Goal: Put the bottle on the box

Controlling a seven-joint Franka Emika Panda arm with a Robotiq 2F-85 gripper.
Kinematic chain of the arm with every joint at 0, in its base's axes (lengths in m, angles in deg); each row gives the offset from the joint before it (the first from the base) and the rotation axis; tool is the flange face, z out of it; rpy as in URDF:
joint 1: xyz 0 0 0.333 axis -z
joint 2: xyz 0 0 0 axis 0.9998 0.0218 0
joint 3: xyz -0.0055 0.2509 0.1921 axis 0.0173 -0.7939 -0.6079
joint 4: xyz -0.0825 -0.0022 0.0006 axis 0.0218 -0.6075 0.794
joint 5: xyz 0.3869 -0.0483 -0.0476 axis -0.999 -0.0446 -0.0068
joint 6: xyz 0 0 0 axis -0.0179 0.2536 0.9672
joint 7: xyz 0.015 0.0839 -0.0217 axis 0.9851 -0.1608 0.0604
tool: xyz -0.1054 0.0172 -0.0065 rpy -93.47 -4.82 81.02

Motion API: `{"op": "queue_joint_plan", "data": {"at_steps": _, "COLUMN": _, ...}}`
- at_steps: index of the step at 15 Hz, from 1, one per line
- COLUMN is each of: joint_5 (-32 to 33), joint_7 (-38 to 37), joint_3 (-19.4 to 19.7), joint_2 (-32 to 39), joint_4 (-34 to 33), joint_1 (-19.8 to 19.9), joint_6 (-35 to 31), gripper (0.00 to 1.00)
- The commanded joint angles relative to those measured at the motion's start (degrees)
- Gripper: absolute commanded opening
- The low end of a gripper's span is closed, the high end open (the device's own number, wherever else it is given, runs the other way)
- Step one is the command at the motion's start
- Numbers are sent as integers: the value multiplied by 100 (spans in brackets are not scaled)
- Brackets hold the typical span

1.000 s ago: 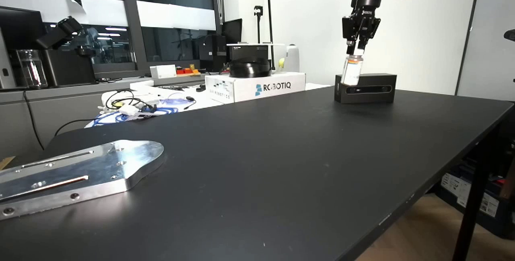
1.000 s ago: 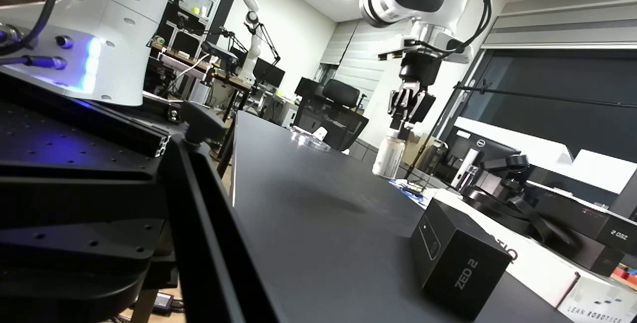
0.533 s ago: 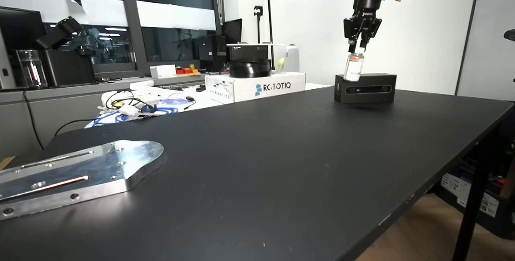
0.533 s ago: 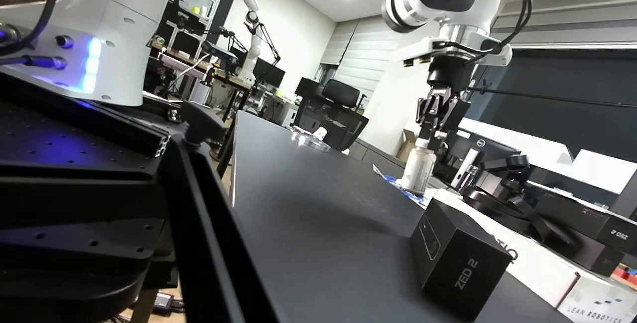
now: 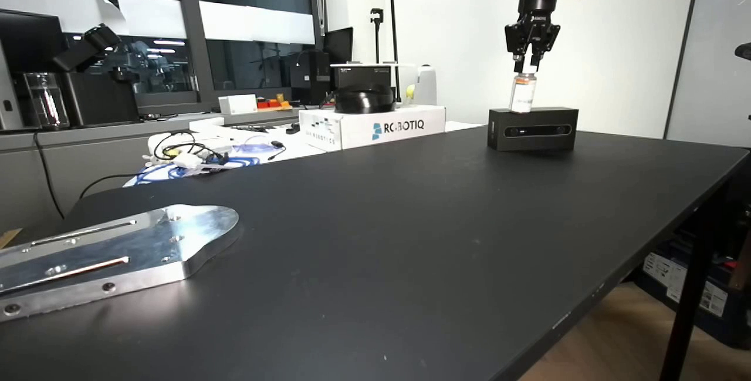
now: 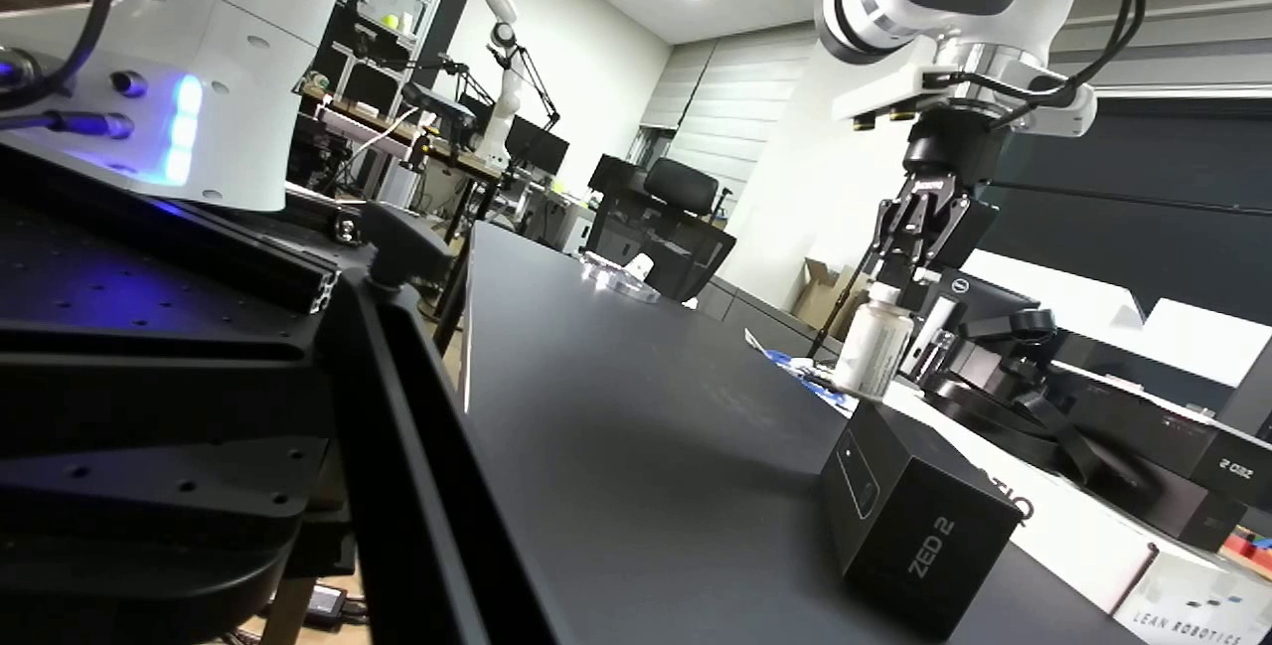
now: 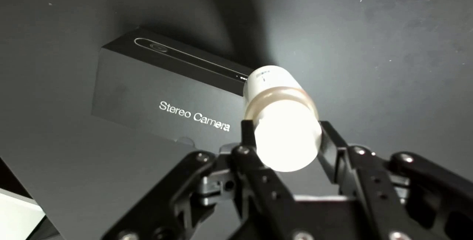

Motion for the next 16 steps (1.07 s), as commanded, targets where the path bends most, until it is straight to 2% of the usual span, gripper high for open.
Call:
{"op": "queue_joint_plan", "data": {"at_steps": 1, "joint_5": -82, "joint_7": 39, "joint_3": 32, "joint_2": 291, "joint_4": -529, "joint_1": 85, "joint_6": 410, "gripper": 19}}
{"op": "queue_joint_plan", "data": {"at_steps": 16, "joint_5": -25, "joint_7": -33, "joint_3": 162, "joint_2": 791, "joint_4": -1230, "joint_1": 221, "joint_6": 745, "gripper": 19}}
